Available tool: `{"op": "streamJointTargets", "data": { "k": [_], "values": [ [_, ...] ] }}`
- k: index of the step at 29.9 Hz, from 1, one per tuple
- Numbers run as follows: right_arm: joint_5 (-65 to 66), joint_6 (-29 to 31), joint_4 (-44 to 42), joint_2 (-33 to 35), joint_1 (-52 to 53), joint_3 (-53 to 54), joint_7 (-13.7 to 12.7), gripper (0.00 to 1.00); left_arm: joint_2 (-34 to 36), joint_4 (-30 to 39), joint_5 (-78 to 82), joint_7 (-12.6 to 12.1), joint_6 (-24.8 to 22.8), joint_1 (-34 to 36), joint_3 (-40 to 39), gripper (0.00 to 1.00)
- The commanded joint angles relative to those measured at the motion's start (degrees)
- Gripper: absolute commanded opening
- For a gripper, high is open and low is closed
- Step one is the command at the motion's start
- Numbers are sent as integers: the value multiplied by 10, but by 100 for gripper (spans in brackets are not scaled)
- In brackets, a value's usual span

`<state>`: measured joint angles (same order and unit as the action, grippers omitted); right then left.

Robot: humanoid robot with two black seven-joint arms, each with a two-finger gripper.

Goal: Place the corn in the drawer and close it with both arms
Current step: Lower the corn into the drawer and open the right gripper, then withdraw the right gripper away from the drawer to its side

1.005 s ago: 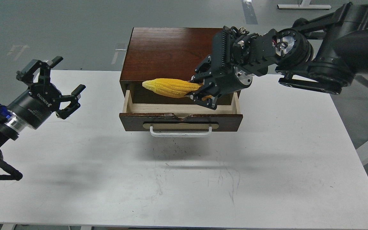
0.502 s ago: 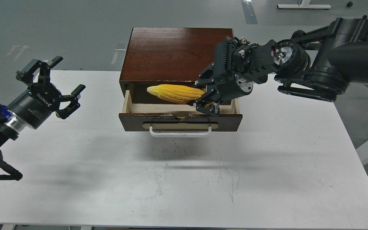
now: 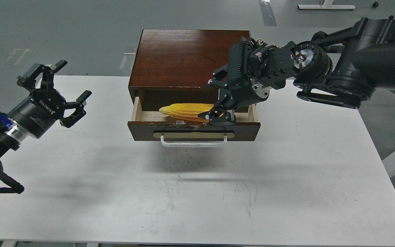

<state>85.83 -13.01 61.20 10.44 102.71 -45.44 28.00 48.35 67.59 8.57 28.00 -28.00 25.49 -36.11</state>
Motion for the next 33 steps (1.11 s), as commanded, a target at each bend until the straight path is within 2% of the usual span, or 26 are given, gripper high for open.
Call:
{"op": "streamJointTargets", "data": {
  "k": [1,5,10,16,20,27,33],
  "values": [
    [-27,-6,5,19,13,25,0,84,1,0,0,0,0,0,0,99],
    [-116,-5,6,51,20,68,0,93,1,0,0,0,0,0,0,99],
    [-231,-4,5,113,5,129,0,95,0,0,0,0,0,0,0,99],
    [-418,-4,3,196,-125,269,0,96,-5,0,0,0,0,0,0,99],
    [-534,1,-3,246,-279,407,0,96,-8,0,0,0,0,-1,1,99],
    [-689,12,-9,246,-475,554,0,96,-13,0,0,0,0,-1,2,99],
    [-804,88,-47,234,-561,615,0,96,-13,-3,0,0,0,-1,2,99]
  ]
}}
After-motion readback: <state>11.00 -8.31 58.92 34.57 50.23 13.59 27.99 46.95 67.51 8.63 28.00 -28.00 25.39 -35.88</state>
